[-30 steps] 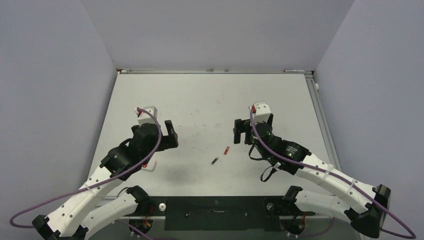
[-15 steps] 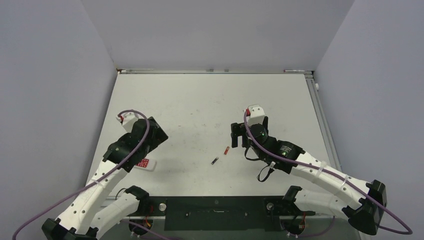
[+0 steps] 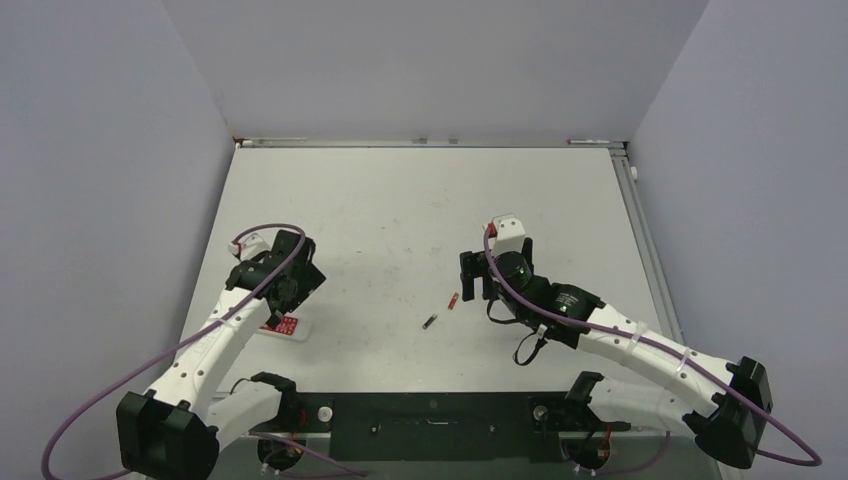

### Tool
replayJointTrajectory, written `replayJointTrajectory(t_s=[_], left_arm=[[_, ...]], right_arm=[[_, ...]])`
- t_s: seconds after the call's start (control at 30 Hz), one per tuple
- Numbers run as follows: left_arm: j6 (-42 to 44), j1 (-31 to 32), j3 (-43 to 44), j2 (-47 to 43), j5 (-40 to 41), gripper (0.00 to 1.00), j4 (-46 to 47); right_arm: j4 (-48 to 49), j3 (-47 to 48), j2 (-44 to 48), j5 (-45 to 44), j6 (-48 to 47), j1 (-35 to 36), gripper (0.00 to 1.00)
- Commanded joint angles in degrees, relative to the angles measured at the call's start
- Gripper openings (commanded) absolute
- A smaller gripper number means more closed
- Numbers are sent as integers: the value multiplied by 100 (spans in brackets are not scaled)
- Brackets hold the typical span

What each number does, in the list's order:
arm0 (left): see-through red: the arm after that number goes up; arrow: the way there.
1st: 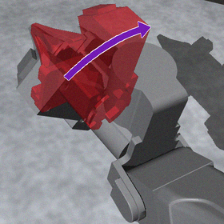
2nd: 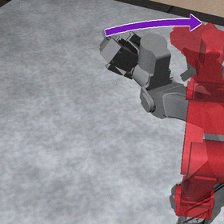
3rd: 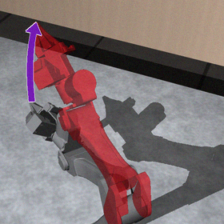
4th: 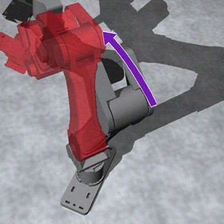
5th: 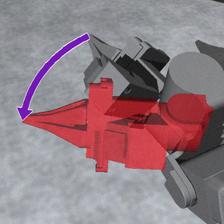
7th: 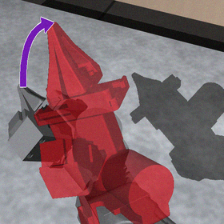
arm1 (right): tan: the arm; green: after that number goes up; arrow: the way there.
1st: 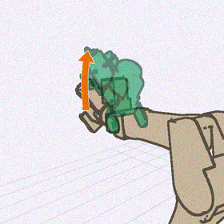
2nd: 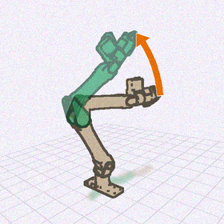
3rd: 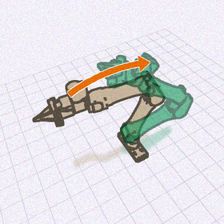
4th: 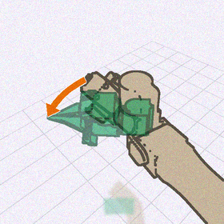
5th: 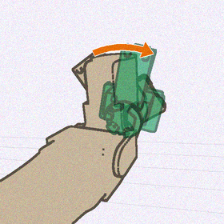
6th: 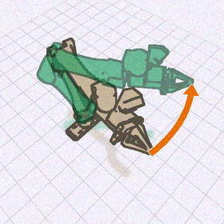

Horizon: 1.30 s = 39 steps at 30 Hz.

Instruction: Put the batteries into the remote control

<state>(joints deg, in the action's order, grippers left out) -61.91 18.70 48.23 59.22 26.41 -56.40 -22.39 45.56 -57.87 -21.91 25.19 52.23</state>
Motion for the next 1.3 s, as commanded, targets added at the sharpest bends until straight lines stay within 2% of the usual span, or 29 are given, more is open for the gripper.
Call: replayJointTrajectory(t_s=[0.0,0.53,1.27], left_arm=[[-436,-333,-186,45,-201,96,-216],[-231,-1475,-788,317,-1030,96,253],[-506,-2037,-718,1467,-1353,96,539]], right_arm=[[292,-88,20,44,87,24,87],[419,-170,-58,176,70,24,87],[447,-293,29,302,76,23,87]])
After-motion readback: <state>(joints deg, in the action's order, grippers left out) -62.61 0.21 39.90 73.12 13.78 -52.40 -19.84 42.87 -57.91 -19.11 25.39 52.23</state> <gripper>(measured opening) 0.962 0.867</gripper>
